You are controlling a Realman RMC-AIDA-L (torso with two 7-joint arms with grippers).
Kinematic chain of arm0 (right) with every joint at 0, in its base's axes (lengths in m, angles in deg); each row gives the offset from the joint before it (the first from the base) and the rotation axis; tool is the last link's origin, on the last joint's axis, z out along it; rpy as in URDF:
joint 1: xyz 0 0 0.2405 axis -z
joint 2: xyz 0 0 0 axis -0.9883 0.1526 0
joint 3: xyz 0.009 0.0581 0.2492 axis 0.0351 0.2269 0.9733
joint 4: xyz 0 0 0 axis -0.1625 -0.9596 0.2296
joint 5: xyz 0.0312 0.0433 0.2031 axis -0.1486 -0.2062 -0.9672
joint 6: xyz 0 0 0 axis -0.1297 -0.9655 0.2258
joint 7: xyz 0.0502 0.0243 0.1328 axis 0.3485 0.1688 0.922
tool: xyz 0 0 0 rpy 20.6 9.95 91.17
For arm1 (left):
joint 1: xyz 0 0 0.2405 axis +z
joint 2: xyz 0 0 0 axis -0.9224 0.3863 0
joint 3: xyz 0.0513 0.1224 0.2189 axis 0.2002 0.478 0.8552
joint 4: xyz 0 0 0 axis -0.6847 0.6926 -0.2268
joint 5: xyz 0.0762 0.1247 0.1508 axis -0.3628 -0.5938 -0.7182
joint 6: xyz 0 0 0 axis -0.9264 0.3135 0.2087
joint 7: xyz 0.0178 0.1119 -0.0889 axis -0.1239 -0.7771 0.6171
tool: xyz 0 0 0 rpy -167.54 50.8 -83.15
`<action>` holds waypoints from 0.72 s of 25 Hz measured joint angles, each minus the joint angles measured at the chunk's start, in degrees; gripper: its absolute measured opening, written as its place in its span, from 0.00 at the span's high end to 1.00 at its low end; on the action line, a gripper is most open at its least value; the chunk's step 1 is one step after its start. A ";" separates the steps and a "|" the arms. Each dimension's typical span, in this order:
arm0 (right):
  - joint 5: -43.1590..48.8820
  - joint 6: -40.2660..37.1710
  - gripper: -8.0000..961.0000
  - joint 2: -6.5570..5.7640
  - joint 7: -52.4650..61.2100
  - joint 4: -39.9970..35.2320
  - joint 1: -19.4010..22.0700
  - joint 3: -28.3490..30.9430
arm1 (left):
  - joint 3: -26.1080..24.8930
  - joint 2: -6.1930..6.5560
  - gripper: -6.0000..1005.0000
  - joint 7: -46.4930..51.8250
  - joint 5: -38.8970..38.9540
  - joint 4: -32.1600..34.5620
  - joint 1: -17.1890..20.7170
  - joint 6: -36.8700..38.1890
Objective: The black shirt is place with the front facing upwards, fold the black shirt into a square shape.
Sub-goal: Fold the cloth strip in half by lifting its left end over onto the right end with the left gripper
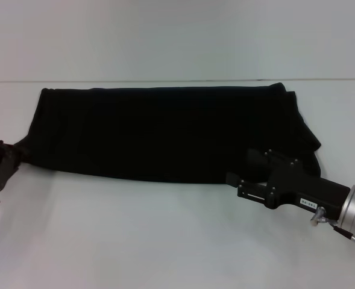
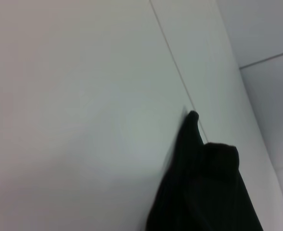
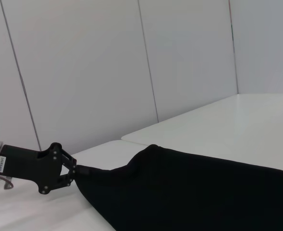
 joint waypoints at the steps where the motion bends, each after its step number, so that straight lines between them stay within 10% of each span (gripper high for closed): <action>1: 0.00 -0.01 0.13 0.00 0.00 0.07 0.00 0.11 | -0.10 -0.04 0.96 -0.40 0.50 0.08 0.11 -0.35; 18: 0.01 -0.03 0.13 -0.07 0.16 0.56 2.93 5.02 | -11.63 2.44 0.96 -5.88 2.19 3.19 1.92 -2.40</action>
